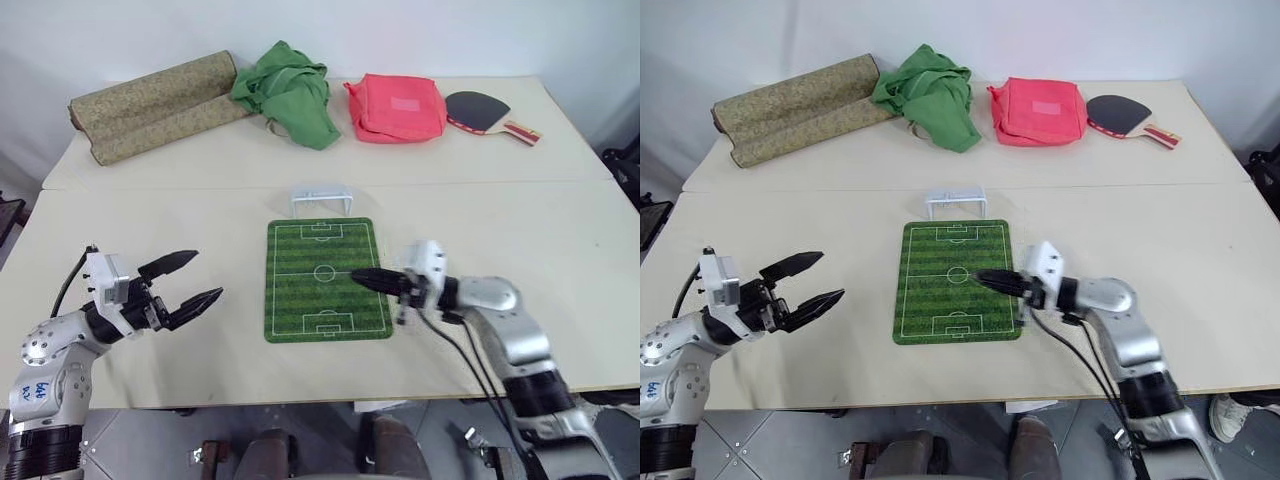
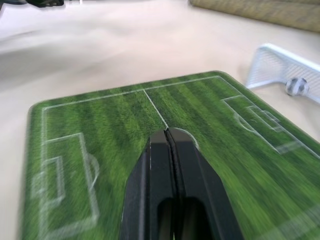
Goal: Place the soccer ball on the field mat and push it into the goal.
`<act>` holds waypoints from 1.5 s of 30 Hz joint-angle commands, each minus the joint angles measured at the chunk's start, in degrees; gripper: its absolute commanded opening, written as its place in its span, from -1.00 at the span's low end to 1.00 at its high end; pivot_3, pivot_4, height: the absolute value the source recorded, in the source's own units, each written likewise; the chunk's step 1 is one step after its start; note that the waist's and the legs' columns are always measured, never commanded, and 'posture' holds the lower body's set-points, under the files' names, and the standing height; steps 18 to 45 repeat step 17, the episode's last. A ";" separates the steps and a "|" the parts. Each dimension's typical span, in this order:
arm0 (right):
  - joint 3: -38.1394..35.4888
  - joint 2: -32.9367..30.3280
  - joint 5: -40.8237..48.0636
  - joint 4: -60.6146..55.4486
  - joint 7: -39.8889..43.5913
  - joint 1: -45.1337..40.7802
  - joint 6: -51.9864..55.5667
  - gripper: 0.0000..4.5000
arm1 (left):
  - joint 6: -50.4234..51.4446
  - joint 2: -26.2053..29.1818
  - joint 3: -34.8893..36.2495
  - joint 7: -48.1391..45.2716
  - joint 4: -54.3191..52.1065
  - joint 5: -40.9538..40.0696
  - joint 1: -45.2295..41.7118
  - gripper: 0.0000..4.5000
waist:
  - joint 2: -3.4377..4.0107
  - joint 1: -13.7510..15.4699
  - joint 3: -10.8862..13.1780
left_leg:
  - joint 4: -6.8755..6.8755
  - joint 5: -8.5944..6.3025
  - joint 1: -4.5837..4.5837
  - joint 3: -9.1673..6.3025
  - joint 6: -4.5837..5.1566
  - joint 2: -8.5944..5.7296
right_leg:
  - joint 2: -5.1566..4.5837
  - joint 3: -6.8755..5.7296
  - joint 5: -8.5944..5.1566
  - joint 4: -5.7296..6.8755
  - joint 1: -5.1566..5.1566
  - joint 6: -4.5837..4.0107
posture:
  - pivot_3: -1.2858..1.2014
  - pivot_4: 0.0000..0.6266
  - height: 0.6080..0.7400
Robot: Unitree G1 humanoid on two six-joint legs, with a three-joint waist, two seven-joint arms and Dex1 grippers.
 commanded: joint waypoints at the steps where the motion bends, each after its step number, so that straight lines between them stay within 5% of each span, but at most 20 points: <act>1: -10.16 -4.40 4.81 -2.81 0.63 4.85 -3.03 -0.83 | -1.93 -0.05 1.80 1.02 -0.69 0.68 0.33 1.00 | 0.00 0.16 0.00 | 0.01 -0.01 0.01 0.01 0.02 0.00 | 0.00 0.00 0.00 0.00 0.01 0.01 | 0.03 -0.52 1.00; 14: -29.13 -12.09 9.08 -3.60 2.00 22.81 -7.18 0.99 | -7.72 2.03 1.54 6.57 -0.08 10.98 3.23 1.00 | -0.01 1.20 0.01 | -0.05 -0.06 0.15 0.20 0.08 0.02 | 0.01 0.17 0.01 -0.02 0.04 0.02 | 0.03 -0.52 1.00; 45: -29.14 -12.15 8.44 -1.26 1.58 21.97 -8.61 0.99 | -8.65 2.17 2.52 6.90 0.94 10.91 3.26 1.00 | -0.02 1.18 0.01 | -0.03 -0.07 0.21 0.25 0.10 0.03 | 0.01 0.24 0.06 -0.02 0.07 0.01 | 0.03 -0.52 1.00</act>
